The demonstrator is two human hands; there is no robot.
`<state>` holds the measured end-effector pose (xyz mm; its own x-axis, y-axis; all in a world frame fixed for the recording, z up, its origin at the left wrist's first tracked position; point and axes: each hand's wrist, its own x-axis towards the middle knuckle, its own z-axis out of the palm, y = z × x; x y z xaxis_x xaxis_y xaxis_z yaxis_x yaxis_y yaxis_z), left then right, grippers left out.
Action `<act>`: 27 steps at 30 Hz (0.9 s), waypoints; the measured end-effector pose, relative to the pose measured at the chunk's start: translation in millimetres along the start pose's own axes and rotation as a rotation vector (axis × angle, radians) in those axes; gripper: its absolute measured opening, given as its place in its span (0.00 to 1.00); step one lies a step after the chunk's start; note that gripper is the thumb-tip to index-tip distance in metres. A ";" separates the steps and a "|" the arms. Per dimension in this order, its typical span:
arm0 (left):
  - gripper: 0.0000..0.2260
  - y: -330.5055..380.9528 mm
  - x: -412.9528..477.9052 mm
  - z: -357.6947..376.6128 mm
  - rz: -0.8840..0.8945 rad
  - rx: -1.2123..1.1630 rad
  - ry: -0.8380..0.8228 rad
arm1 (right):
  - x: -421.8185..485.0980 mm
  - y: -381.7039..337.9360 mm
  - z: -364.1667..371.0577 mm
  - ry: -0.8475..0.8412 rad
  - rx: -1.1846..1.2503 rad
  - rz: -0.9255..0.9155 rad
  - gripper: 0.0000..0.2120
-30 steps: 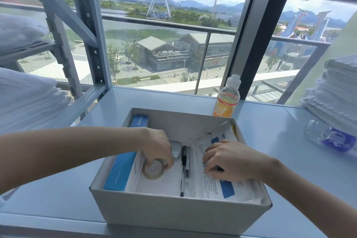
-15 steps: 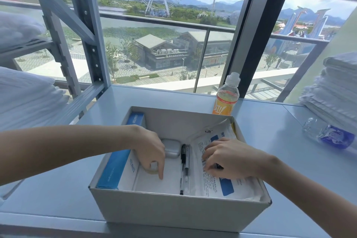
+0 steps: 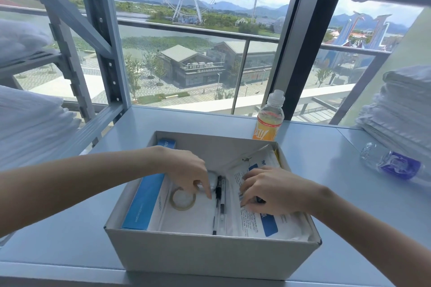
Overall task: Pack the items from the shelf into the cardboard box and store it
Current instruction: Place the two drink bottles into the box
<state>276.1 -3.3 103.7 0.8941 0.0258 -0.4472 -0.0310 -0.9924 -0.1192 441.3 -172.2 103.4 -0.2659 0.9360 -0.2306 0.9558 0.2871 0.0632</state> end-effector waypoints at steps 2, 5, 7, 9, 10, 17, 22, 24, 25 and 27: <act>0.17 -5.5 0.5 -5.7 -0.041 -0.051 0.228 | -1.0 0.1 -0.8 0.036 0.006 -0.003 0.13; 0.11 -14.6 2.2 -14.9 -0.093 -0.218 0.676 | -3.4 0.2 -2.9 0.071 0.000 -0.016 0.13; 0.07 -20.7 5.7 -18.5 -0.116 -0.275 0.938 | -5.7 0.7 -3.9 0.095 -0.006 -0.027 0.13; 0.07 -25.9 10.8 -18.5 -0.175 -0.229 0.955 | -9.6 2.0 -5.9 0.120 0.015 -0.022 0.12; 0.10 -28.6 15.7 -16.6 -0.224 -0.188 0.877 | -12.3 2.9 -7.3 0.136 0.030 -0.016 0.12; 0.20 -35.7 32.5 -5.2 -0.469 -0.253 0.452 | -40.2 31.2 -21.2 0.408 0.129 0.098 0.09; 0.14 -39.6 24.5 -5.8 -0.552 -0.288 0.462 | -27.9 86.8 -41.7 0.821 0.144 0.369 0.17; 0.15 -46.5 14.7 -4.8 -0.626 -0.331 0.423 | -12.5 108.1 -48.5 0.840 0.194 0.484 0.23; 0.17 -49.6 10.1 -2.8 -0.664 -0.340 0.412 | -4.4 117.7 -50.1 0.807 0.240 0.525 0.26; 0.19 -54.6 2.2 4.8 -0.728 -0.332 0.424 | 10.9 131.5 -51.9 0.726 0.376 0.562 0.29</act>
<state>277.6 51.6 104.9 0.7336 0.6795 0.0110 0.6784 -0.7332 0.0462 557.6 -113.7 159.6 0.3458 0.8502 0.3969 0.9108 -0.2025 -0.3598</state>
